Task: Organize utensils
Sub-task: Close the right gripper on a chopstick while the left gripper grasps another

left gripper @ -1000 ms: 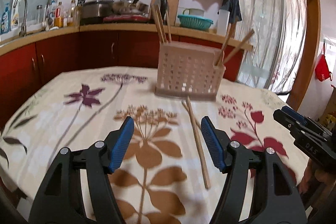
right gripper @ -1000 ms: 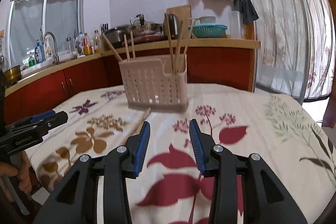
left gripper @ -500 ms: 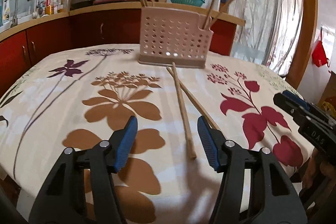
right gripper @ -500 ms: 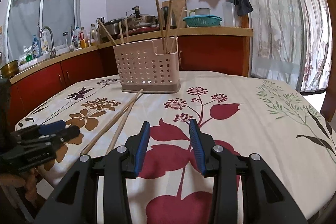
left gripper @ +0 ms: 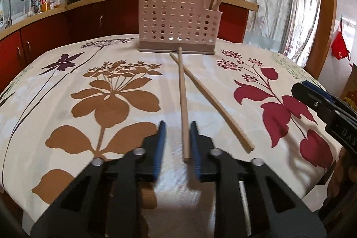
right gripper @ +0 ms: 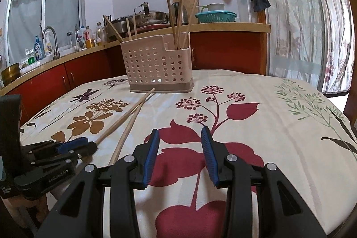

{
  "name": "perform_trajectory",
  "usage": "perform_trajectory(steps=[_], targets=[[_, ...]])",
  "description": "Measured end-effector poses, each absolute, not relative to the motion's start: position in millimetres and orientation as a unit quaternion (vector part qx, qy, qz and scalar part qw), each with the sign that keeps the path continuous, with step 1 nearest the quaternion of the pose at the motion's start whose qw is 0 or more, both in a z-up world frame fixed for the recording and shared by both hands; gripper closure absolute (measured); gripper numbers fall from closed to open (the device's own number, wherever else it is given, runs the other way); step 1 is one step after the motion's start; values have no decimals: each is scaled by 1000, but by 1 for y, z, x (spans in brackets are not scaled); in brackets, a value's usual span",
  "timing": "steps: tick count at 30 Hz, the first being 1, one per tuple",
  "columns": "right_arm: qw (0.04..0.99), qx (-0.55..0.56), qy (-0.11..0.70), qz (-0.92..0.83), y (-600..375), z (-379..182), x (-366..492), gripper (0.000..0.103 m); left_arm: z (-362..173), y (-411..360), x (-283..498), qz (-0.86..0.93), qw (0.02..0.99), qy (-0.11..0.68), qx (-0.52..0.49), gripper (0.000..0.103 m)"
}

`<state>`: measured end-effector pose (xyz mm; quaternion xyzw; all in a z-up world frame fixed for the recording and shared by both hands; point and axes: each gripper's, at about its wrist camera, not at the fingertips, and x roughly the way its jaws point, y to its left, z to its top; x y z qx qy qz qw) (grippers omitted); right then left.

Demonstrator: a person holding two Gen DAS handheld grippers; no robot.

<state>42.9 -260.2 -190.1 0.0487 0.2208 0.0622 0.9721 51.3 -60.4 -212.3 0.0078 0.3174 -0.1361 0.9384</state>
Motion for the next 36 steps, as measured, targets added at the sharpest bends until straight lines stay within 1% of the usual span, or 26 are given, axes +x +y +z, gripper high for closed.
perform_trajectory(steps=[1, 2, 5, 11, 21, 22, 24, 28, 31, 36], targets=[[972, 48, 222, 63, -259, -191, 43, 64, -212, -58, 52, -138, 938, 318, 5, 94], [972, 47, 223, 64, -258, -191, 43, 64, -213, -57, 52, -141, 937, 319, 3, 96], [971, 44, 223, 70, -253, -190, 43, 64, -212, -55, 51, -147, 937, 318, 2, 96], [969, 35, 224, 97, -232, -190, 39, 64, -198, -40, 44, -129, 948, 291, 4, 96], [958, 4, 250, 142, -187, -209, 44, 64, -201, -21, 44, -107, 950, 293, -8, 96], [956, 3, 256, 139, -186, -212, 46, 65, -201, -21, 44, -107, 950, 293, -8, 96], [952, 7, 271, 141, -187, -218, 49, 74, -202, -21, 44, -108, 949, 295, -8, 96], [952, 8, 271, 141, -191, -218, 48, 94, -202, -21, 44, -108, 949, 296, -8, 96], [953, 6, 271, 136, -195, -218, 46, 96, -202, -21, 44, -108, 949, 295, -7, 96], [960, 5, 255, 117, -208, -210, 38, 96, -200, -22, 43, -108, 951, 290, -3, 96]])
